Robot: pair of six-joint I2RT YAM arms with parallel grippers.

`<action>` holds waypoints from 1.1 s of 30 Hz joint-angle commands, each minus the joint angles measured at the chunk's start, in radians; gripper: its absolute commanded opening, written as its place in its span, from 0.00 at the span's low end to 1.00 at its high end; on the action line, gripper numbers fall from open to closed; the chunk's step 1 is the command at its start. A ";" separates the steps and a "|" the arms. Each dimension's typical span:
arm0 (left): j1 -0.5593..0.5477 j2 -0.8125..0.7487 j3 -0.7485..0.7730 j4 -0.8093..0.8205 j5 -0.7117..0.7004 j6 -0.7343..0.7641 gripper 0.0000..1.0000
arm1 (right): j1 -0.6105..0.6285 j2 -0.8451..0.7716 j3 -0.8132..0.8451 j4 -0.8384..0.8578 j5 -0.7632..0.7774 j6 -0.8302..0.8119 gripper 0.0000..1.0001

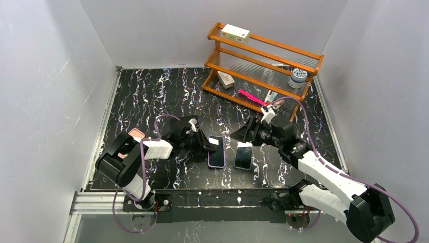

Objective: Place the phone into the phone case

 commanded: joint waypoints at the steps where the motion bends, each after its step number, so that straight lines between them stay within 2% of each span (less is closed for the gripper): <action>1: -0.002 -0.048 0.067 -0.229 -0.124 0.095 0.41 | -0.004 0.039 0.029 -0.021 -0.017 -0.063 0.83; 4: -0.001 -0.096 0.110 -0.369 -0.220 0.133 0.48 | -0.003 0.092 0.047 -0.011 -0.024 -0.087 0.64; 8: 0.003 -0.146 0.149 -0.445 -0.283 0.159 0.51 | -0.004 0.197 0.079 0.032 -0.059 -0.103 0.42; 10: 0.011 -0.155 0.159 -0.452 -0.283 0.163 0.52 | -0.004 0.257 0.099 0.053 -0.073 -0.107 0.36; 12: 0.021 -0.147 0.163 -0.436 -0.276 0.169 0.52 | -0.003 0.317 0.119 0.075 -0.091 -0.115 0.35; 18: 0.035 -0.064 0.178 -0.359 -0.238 0.165 0.50 | -0.003 0.502 0.240 0.042 -0.077 -0.163 0.40; 22: 0.036 -0.019 0.206 -0.361 -0.247 0.184 0.50 | -0.004 0.628 0.310 -0.004 -0.085 -0.179 0.59; 26: 0.036 0.000 0.203 -0.352 -0.218 0.189 0.47 | -0.004 0.715 0.335 0.019 -0.150 -0.176 0.68; 30: 0.036 -0.005 0.165 -0.333 -0.206 0.188 0.39 | -0.004 0.773 0.333 0.048 -0.191 -0.160 0.77; 33: 0.036 -0.009 0.134 -0.309 -0.184 0.179 0.32 | -0.004 0.810 0.302 0.130 -0.263 -0.122 0.81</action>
